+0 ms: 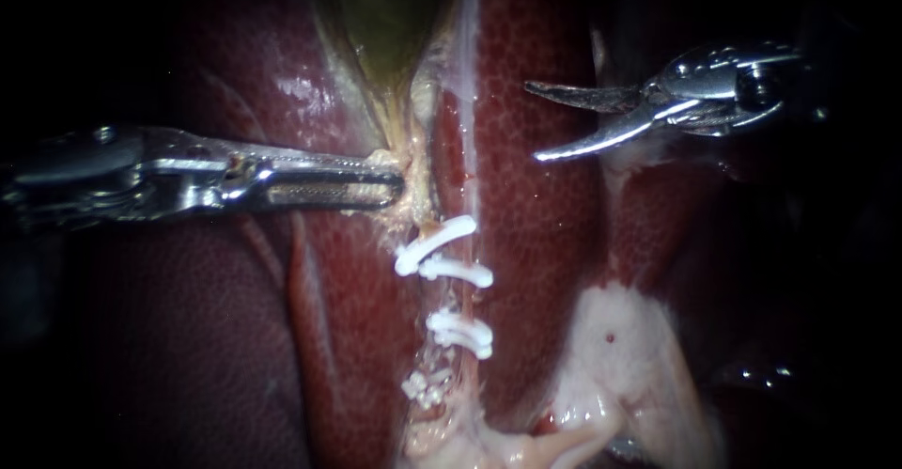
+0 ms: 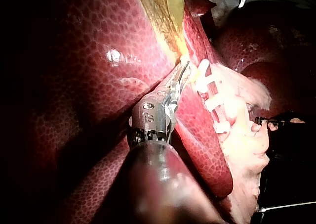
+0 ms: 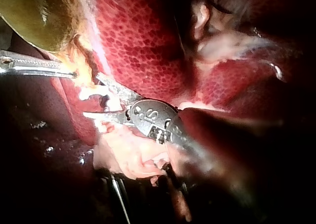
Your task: Go to the cutting position right tube
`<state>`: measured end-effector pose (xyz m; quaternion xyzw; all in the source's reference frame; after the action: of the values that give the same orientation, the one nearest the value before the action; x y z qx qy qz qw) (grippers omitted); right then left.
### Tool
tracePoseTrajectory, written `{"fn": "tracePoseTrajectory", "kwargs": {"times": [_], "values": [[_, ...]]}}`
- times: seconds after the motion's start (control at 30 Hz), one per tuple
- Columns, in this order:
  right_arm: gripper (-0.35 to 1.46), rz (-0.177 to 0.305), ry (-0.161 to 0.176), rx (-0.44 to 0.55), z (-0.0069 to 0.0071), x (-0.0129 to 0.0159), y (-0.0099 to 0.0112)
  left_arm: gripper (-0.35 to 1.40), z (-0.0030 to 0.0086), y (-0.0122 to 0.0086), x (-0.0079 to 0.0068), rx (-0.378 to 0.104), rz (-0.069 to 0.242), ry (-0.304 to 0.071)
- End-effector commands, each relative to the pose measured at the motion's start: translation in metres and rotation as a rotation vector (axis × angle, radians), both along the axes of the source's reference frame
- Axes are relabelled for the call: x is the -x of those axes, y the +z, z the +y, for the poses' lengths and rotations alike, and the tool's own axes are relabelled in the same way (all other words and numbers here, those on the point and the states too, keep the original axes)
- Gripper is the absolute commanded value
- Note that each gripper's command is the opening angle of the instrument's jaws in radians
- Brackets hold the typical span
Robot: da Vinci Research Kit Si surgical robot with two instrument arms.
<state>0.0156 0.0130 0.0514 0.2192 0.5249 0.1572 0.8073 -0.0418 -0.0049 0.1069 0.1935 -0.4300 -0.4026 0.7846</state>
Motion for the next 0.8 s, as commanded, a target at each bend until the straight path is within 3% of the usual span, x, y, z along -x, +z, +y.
{"fn": "tracePoseTrajectory", "kwargs": {"times": [0.03, 0.23, 0.43, 0.57, 0.8], "values": [[1.28, 0.0, 0.0, 0.0, 0.0, 0.0, 0.0, -0.35, 0.0, 0.0, 0.0, 0.0, 0.0, 0.0], [1.28, 0.0, 0.0, 0.0, 0.0001, 0.0001, 0.0001, -0.35, 0.0005, -0.0005, -0.0006, -0.005, -0.004, 0.004], [1.28, -0.001, 0.001, 0.0, 0.0001, 0.0001, 0.0002, -0.35, 0.0033, -0.0035, -0.0031, -0.011, 0.01, -0.015], [1.28, -0.001, 0.001, 0.0, 0.0001, 0.0001, 0.0003, -0.35, 0.005, -0.0055, -0.0053, -0.011, 0.008, -0.051], [1.28, -0.001, 0.001, 0.0, 0.0001, 0.0001, 0.0003, -0.35, 0.0069, -0.008, -0.0081, 0.018, 0.007, -0.082]]}}
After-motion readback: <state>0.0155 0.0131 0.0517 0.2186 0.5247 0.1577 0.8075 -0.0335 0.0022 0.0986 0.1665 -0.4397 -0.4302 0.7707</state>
